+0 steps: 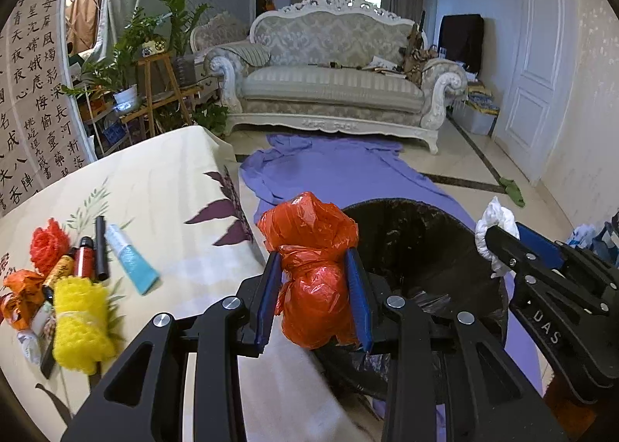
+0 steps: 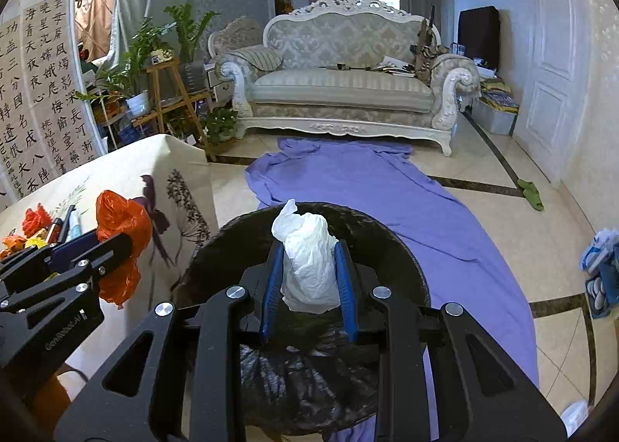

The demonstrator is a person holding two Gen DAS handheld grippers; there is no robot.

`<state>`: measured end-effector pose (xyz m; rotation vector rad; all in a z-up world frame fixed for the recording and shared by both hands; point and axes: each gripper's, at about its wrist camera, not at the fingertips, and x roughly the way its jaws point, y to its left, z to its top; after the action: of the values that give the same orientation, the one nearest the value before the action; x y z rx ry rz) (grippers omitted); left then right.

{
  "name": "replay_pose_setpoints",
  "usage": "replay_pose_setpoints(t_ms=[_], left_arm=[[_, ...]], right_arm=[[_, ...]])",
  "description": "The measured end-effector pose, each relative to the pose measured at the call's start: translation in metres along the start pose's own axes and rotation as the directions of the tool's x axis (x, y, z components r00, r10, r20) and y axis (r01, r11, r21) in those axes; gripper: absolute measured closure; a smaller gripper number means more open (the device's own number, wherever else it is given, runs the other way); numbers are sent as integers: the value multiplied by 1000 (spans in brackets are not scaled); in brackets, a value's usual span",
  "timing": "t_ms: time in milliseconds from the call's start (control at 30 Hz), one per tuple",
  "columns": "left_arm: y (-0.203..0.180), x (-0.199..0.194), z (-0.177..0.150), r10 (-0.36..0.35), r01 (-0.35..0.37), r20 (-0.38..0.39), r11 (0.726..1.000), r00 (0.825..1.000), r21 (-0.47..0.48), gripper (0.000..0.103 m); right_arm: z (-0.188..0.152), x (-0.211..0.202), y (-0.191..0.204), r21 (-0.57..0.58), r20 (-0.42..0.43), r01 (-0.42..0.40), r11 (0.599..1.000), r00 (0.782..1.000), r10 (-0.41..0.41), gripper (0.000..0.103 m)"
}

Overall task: Collect trash
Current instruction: 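Carry both items over the black bin and open both tools to drop them, then move both open tools back over the trash pile on the bed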

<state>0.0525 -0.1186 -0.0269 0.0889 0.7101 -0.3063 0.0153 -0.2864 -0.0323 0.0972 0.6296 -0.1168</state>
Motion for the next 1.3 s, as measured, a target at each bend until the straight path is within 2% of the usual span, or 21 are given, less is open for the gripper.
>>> replay_pose_setpoints(t_ms=[400,433,467,533,800,1067,1300], left_arm=[[-14,27,16,21,-21,-19,999,1000,37,68],[-15,29,16,20,-19,-22,999,1000,38,66],[-15,31,16,21,-20,-25,999,999,39,64],[-13,32,16,33,-33,-24,999,999,34,48],[-14,28,18,42,-42,-9,999,999,30,33],[-5,19,15,69,-69,-10,998,998,17,30],[20,3,5,111,-111,-20,994,994,-16,29]], right_arm=[[7,12,-17,51,13,6,999,1000,-7,73],[8,14,-19,56,13,3,998,1000,-4,65],[9,14,-19,60,14,3,998,1000,-4,63],[10,14,-22,62,19,12,998,1000,-14,61],[12,12,-22,64,21,23,998,999,-24,56],[12,11,-23,62,20,26,998,999,-27,55],[3,5,-14,43,4,12,999,1000,-12,54]])
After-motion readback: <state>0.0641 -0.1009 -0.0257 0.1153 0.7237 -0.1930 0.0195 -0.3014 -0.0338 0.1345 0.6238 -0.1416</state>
